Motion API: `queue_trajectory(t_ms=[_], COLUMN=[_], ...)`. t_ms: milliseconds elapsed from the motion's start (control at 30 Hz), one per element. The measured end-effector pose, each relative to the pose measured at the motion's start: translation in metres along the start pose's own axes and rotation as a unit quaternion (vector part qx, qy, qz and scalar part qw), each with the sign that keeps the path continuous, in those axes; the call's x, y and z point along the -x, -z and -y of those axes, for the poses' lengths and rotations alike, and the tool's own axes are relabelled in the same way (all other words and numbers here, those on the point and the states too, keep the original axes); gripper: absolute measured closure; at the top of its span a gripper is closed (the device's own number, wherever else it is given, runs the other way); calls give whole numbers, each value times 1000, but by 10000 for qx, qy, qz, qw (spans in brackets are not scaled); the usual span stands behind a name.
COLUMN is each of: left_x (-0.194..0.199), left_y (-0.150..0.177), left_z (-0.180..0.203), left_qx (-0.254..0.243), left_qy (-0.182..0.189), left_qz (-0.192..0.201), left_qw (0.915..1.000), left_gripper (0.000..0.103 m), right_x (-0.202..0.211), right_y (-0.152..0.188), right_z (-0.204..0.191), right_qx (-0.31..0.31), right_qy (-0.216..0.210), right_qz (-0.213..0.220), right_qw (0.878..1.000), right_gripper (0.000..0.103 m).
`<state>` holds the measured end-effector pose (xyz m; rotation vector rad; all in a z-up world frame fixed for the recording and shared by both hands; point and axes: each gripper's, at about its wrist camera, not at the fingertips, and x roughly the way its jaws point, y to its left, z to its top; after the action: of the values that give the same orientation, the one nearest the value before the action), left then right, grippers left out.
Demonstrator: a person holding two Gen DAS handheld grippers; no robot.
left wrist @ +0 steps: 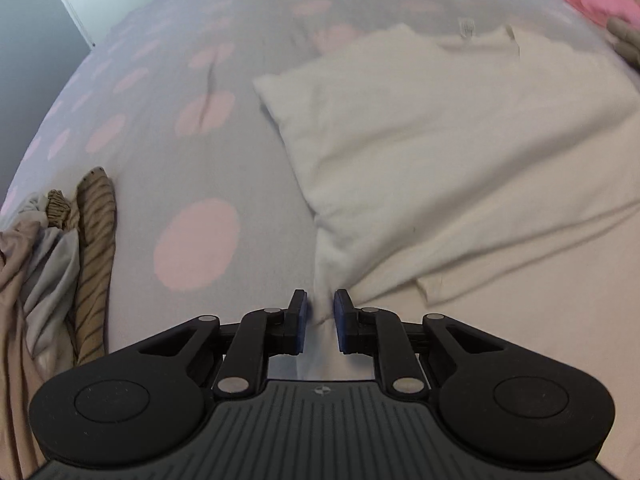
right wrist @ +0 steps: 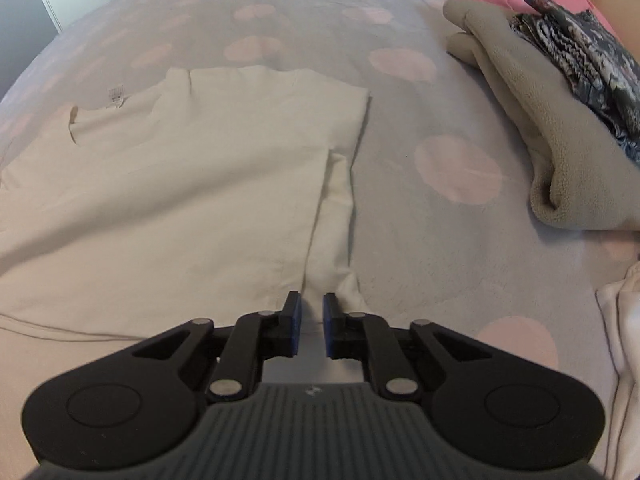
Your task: Fold clothes
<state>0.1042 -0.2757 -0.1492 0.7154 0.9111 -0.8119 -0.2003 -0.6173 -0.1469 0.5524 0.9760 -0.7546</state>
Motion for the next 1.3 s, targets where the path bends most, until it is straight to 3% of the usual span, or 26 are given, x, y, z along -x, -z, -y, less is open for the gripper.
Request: queue_trajectory(t_ms=[33,167,233,367,467,600,800,967,1067,1100,1133,1300], left_x=[2,10,15,22,22,-2,-43,-58,-60,-59,-57,-38], left_y=[0,-1,-4,-20,-37,-60,-88,-94,-94,-94,-94,-90], left_z=[1,-5,-14,-35,-54,-70,-68,-70,-72,-72,-72,-87], left_qx=[-49,-33,208,785,1346,1843,1881,2125,2282,2313,2319,2578], left_qy=[-23,-65,36,155,358,441,401,467,586,591,567,125], left_qz=[-17,-132,-18,278,582,663,561,674,759,781,843,1291], left_qw=[10000,9999,9998,9964,9885,9796,9797,9737,9689,9679,9674,9575], left_gripper=[89,87,86,86,86,77,77,80,100,103,103,103], right_x=[2,18,23,20,13,1,-10,-24,-31,-30,-28,-12], right_y=[-2,-14,-21,-34,-45,-59,-77,-82,-81,-81,-81,-82], right_z=[1,2,2,-4,-5,-1,15,24,30,28,27,19], right_qx=[-46,-157,-256,-182,-23,65,-263,-454,-702,-627,-549,-350], right_qy=[30,16,-36,-4,25,-14,-515,-586,-714,-694,-672,-461], right_qz=[19,334,444,460,446,445,457,385,331,370,411,765], right_qw=[10000,9993,9987,9988,9990,9990,9973,9965,9944,9949,9954,9954], right_gripper=[99,87,80,80,80,78,72,65,74,86,95,99])
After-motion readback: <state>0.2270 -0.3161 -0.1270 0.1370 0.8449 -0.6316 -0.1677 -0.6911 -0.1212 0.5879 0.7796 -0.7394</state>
